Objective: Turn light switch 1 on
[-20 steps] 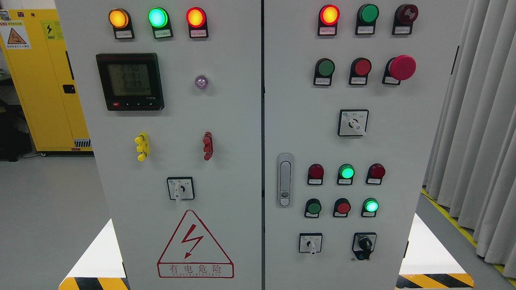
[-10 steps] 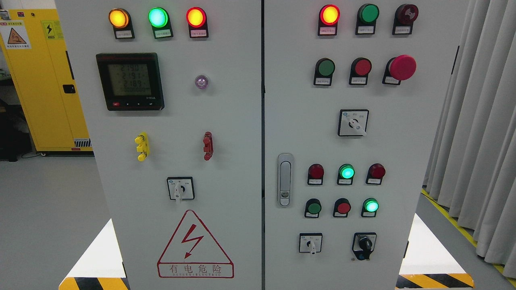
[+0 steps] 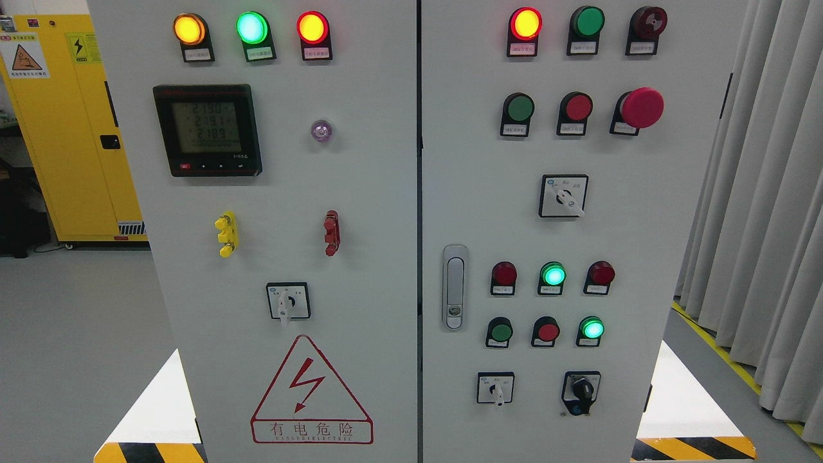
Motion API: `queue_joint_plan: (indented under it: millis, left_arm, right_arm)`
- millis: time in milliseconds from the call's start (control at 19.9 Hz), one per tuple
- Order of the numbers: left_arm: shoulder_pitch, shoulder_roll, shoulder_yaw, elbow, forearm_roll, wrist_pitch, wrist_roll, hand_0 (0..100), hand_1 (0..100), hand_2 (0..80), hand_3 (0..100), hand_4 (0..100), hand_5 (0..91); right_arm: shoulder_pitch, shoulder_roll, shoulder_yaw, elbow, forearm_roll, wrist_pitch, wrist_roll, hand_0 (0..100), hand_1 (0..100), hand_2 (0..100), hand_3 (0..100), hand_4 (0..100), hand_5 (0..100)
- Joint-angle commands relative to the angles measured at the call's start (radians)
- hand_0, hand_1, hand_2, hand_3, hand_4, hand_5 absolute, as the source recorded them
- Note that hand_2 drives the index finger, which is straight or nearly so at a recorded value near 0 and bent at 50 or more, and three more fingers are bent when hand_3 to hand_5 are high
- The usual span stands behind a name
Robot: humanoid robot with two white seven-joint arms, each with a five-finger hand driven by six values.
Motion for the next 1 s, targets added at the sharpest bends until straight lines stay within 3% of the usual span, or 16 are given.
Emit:
queue_joint_plan:
  millis: [0, 150, 501, 952]
  left_arm:
    - [-0.004, 0.004, -0.008, -0.276, 0.006, 0.008, 0.000, 17, 51, 57.0, 84, 86, 84.0]
    - [-0.017, -0.002, -0.014, -0.299, 0.006, 0.009, 0.000, 17, 51, 57.3, 84, 86, 84.1]
    - [-0.156, -0.079, -0.031, -0.316, 0.001, 0.061, -0.003, 16, 52, 59.0, 86, 86, 83.7]
    - [-0.219, -0.107, -0.068, -0.373, -0.009, 0.106, 0.008, 15, 53, 61.0, 85, 83, 81.8]
  right_arm:
    - [0.000, 0.000, 0.000, 0.000, -0.029, 0.000, -0.006, 0, 50, 4, 0, 0, 0]
    - [0.000, 0.000, 0.000, 0.000, -0.029, 0.000, -0.006, 0, 50, 4, 0, 0, 0]
    - [0.000, 0.000, 0.000, 0.000, -0.029, 0.000, -0.006, 0, 50, 4, 0, 0, 0]
    - [0.000, 0.000, 0.000, 0.000, -0.029, 0.000, -0.004, 0, 50, 4, 0, 0, 0]
